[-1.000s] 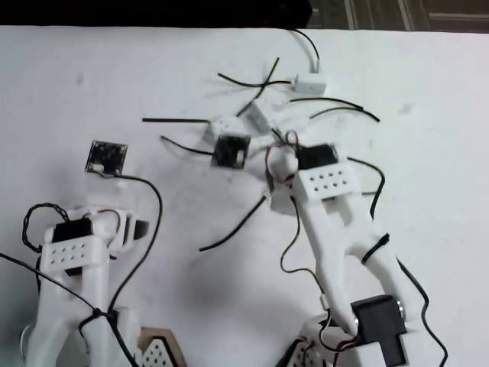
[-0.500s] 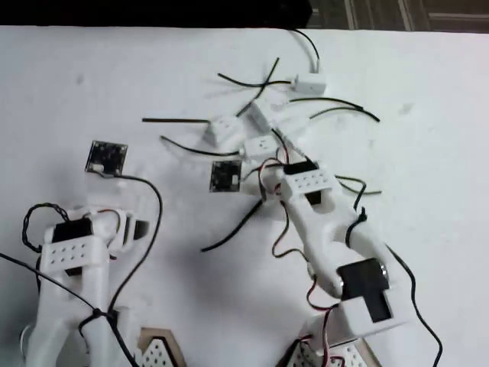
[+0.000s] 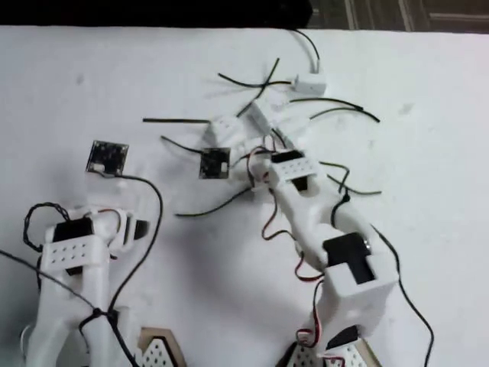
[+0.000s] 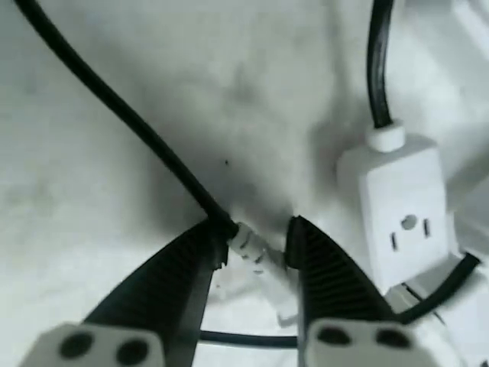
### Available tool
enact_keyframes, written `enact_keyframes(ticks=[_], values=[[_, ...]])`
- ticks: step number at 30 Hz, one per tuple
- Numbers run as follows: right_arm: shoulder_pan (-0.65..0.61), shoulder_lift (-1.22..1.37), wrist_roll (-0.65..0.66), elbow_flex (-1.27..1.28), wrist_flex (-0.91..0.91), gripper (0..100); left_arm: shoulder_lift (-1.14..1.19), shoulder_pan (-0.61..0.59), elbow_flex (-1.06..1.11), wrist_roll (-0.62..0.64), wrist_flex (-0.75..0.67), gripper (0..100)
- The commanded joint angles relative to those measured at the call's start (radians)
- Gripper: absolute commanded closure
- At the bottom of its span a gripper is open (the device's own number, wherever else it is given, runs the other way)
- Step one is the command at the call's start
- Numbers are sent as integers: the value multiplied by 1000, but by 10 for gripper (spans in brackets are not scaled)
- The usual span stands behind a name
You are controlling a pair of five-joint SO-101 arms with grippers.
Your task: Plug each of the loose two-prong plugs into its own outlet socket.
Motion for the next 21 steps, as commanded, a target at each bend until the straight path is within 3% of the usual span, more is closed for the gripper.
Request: enact_keyframes(ticks=[1,8,21], values=[[-19,15,-64,-9,-16,931,-28,-10,-5,-11,-17,714],[-38,12,-169,-11,-102,981,-28,-10,-5,-11,-17,714],[-180,-311,-491,-28,174,981,-28,-10,-5,-11,-17,714]])
